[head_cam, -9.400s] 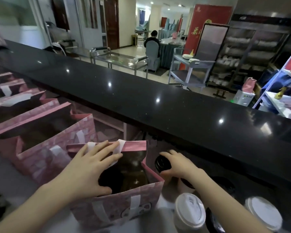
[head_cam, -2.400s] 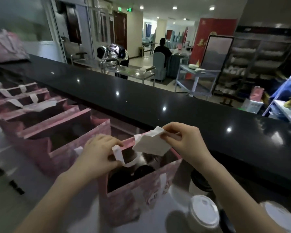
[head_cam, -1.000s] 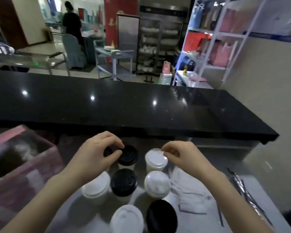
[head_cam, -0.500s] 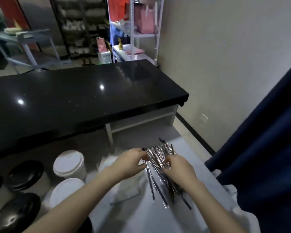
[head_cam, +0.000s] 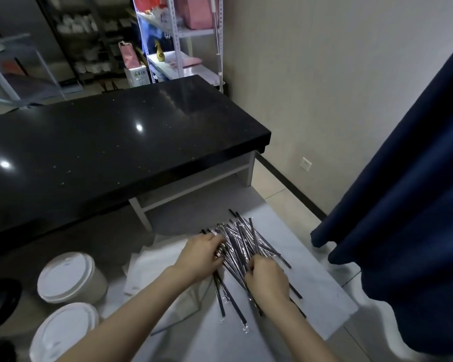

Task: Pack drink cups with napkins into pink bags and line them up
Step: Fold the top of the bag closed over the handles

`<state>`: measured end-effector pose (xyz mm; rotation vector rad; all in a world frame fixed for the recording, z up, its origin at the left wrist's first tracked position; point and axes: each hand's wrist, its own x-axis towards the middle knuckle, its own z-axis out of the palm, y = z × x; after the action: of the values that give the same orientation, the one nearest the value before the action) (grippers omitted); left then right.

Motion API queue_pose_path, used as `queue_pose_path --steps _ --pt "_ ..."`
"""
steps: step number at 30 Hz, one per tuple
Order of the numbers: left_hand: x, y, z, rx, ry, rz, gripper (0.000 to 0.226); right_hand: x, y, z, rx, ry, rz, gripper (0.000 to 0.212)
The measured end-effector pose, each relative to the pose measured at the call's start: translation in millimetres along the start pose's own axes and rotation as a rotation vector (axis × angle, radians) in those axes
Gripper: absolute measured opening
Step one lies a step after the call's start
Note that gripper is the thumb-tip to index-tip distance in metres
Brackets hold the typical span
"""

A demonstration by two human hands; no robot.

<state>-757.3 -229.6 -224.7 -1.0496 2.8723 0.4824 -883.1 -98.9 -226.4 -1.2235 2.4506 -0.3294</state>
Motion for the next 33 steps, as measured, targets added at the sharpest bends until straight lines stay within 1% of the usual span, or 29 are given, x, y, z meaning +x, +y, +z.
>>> queue_pose_path --steps 2,5,9,11,13,15,17,20,23,25,29,33 --pt "1 -2 -2 -0.072 0.047 -0.014 0.049 -1 3 -5 0.054 0.031 0.005 0.019" --pt "0 -4 -11 -0.250 0.159 -0.027 0.055 -4 6 -15 0.162 0.053 -0.018 0.021" --pt "-8 0 -34 -0.578 0.272 -0.082 0.067 -12 2 -27 0.313 0.047 -0.142 0.019" --pt "-18 1 -47 -0.729 0.343 -0.120 0.062 -15 -6 -32 0.334 0.061 -0.220 0.019" --pt "-34 0 -60 -0.793 0.424 -0.146 0.044 -19 -19 -38 0.364 0.076 -0.306 0.020" --pt "-54 -3 -74 -0.804 0.491 -0.174 0.024 -22 -39 -44 0.394 0.086 -0.385 0.021" --pt "-78 -12 -90 -0.813 0.543 -0.207 0.016 -27 -66 -49 0.409 0.081 -0.455 0.024" --pt "-124 -34 -117 -0.742 0.632 -0.242 0.016 -38 -113 -55 0.470 0.025 -0.584 0.035" --pt "-188 -62 -143 -0.661 0.774 -0.245 0.019 -59 -172 -57 0.497 -0.052 -0.739 0.041" --pt "-237 -82 -158 -0.657 0.891 -0.292 0.020 -79 -216 -54 0.526 -0.093 -0.869 0.040" --pt "-343 -121 -179 -0.604 1.117 -0.436 0.020 -132 -309 -36 0.537 -0.155 -1.124 0.022" --pt "-446 -145 -185 -0.478 1.251 -0.560 0.021 -197 -393 -7 0.431 -0.232 -1.301 0.018"
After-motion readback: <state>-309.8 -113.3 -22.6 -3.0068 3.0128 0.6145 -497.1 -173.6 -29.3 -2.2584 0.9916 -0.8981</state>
